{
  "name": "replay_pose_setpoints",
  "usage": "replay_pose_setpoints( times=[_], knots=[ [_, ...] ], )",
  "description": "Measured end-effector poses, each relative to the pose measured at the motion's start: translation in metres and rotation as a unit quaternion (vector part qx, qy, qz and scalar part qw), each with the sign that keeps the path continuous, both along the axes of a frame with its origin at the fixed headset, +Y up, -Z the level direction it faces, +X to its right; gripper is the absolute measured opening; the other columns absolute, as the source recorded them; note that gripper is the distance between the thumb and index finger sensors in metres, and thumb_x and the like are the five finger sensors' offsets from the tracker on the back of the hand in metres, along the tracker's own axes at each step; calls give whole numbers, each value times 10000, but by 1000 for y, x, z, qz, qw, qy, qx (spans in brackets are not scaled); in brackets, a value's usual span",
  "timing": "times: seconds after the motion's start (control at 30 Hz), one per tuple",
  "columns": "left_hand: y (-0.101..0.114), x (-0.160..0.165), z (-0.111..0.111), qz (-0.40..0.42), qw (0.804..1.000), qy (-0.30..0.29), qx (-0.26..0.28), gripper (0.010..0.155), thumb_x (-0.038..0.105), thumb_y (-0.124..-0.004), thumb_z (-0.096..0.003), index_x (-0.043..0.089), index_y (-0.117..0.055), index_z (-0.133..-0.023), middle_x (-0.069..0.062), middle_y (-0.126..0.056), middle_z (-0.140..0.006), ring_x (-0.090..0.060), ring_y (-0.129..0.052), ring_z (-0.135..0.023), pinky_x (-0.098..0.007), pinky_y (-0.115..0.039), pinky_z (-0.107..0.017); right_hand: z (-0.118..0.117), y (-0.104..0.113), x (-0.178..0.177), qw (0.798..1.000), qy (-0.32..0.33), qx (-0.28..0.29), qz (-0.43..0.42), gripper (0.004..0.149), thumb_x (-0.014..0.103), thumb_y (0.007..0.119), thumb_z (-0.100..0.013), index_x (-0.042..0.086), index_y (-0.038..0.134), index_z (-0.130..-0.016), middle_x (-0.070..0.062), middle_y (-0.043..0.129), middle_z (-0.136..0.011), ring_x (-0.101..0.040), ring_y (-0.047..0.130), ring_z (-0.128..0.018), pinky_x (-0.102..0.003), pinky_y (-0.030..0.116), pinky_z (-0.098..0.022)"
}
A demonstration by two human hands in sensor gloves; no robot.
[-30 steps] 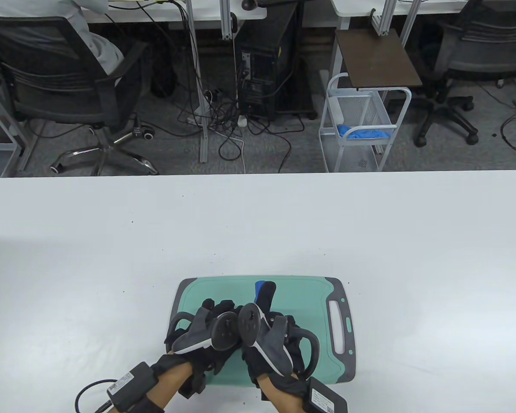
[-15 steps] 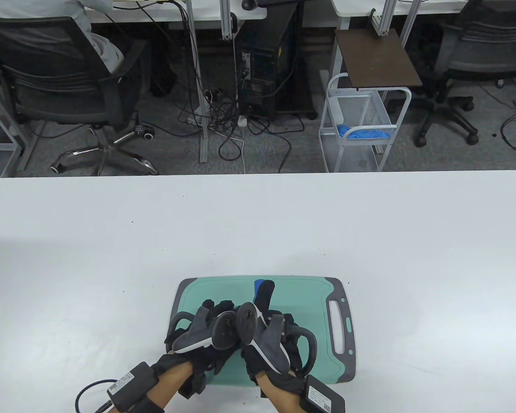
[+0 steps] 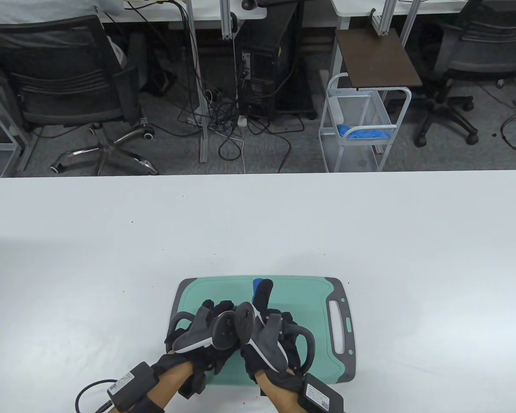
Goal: Slice plasticine roll into thin flakes
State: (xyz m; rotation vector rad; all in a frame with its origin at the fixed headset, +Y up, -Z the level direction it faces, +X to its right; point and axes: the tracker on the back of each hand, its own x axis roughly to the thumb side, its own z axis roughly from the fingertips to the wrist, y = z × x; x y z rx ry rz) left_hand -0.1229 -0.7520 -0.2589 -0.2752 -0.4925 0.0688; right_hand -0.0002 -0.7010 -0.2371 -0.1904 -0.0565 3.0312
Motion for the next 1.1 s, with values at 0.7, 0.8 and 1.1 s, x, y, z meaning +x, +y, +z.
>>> replay_pose_setpoints(
  times=[0.7,0.8,1.1],
  knots=[
    [0,0,0,-6,1000,-2,1,604,502,-761,-406,453,-622,-991,222,-609,-1140,-242,-649,-1119,-587,-516,-816,-6,-4,0,1000,6,18,0,826,381,808,-455,142,292,-1054,-60,919,-438,-371,975,-476,-545,847,-347],
    [0,0,0,-5,1000,-2,0,599,496,-761,-406,455,-625,-988,223,-609,-1139,-243,-650,-1118,-587,-518,-815,-13,-4,1,1000,2,16,-7,825,382,807,-456,146,292,-1054,-59,918,-440,-371,974,-478,-545,847,-348],
    [1,0,0,-23,999,8,25,571,472,-758,-411,506,-641,-969,139,-540,-1170,-286,-578,-1133,-593,-508,-811,-11,-4,7,1000,-3,-3,-17,834,391,808,-455,145,283,-1054,-54,924,-444,-367,978,-475,-539,850,-346]
  ],
)
